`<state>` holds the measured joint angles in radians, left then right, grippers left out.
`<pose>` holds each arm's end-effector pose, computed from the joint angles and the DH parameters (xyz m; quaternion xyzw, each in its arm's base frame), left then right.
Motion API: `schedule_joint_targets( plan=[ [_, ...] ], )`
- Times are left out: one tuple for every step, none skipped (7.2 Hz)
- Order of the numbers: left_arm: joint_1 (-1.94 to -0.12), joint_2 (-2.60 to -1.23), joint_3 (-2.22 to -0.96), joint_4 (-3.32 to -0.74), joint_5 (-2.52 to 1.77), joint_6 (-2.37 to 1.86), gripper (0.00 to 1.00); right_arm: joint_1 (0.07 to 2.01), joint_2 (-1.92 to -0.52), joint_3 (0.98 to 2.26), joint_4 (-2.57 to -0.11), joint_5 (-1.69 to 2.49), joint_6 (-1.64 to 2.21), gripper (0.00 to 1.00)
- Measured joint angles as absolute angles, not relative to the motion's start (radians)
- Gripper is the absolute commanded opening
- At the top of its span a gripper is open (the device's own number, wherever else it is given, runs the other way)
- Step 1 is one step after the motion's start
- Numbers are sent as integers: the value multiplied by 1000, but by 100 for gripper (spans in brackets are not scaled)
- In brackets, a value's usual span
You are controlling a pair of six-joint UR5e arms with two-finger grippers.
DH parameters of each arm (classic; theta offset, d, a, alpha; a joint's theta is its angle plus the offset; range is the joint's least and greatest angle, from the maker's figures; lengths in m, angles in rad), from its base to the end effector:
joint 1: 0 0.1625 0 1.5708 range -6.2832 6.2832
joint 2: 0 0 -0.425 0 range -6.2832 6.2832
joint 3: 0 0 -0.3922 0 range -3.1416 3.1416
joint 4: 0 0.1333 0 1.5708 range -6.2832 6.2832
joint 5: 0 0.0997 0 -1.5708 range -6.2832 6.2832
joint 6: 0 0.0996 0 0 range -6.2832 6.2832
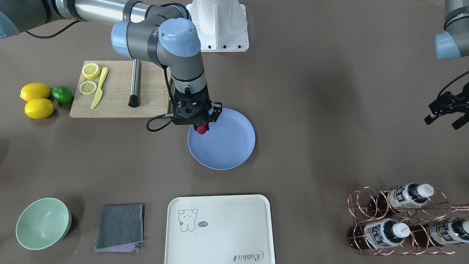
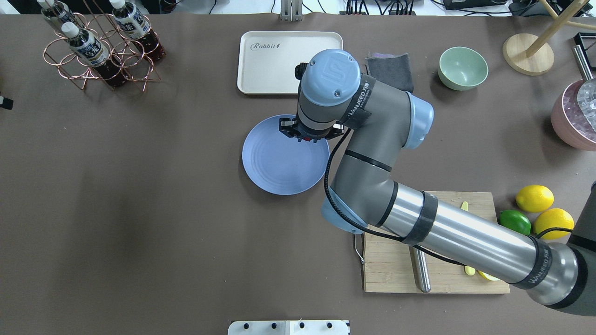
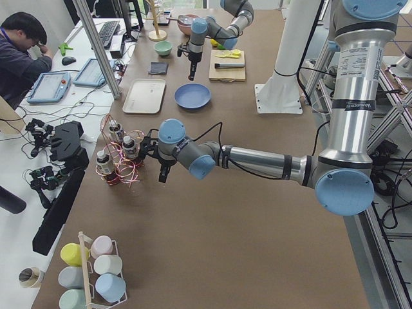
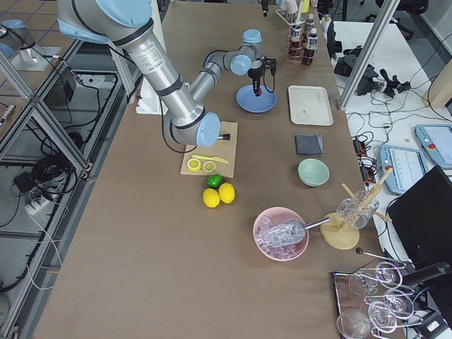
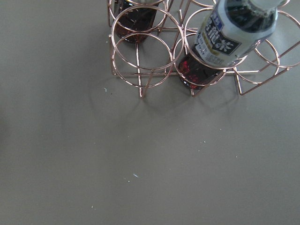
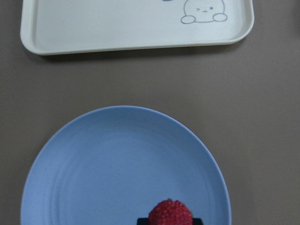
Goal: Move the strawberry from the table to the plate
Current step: 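Carry the strawberry over the blue plate and release it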
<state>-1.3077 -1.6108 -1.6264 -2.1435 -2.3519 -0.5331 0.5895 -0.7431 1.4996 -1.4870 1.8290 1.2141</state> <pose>0.0767 -0.5277 0.5435 0.1401 0.4491 0.0062 0.8824 -0.5522 -0.4991 0.1708 0.0797 -0.4136 0.0530 0.9054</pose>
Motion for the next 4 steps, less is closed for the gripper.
schedule_joint_targets(
  plan=[
    [-1311,-1603,-1626,-2144,-2353,-528,98,586,-725,1424,-1400,1826,1218,0],
    [-1314,-1594,-1627,-2148,-2353,-526,98,577,-716,1364,-1328,1817,1220,0],
    [-1315,-1589,-1627,-2150,-2353,-525,98,559,-713,1333,-1293,1795,1223,0],
    [-1318,-1586,-1627,-2152,-2353,-524,98,538,-713,1320,-1278,1775,1225,0]
  ],
)
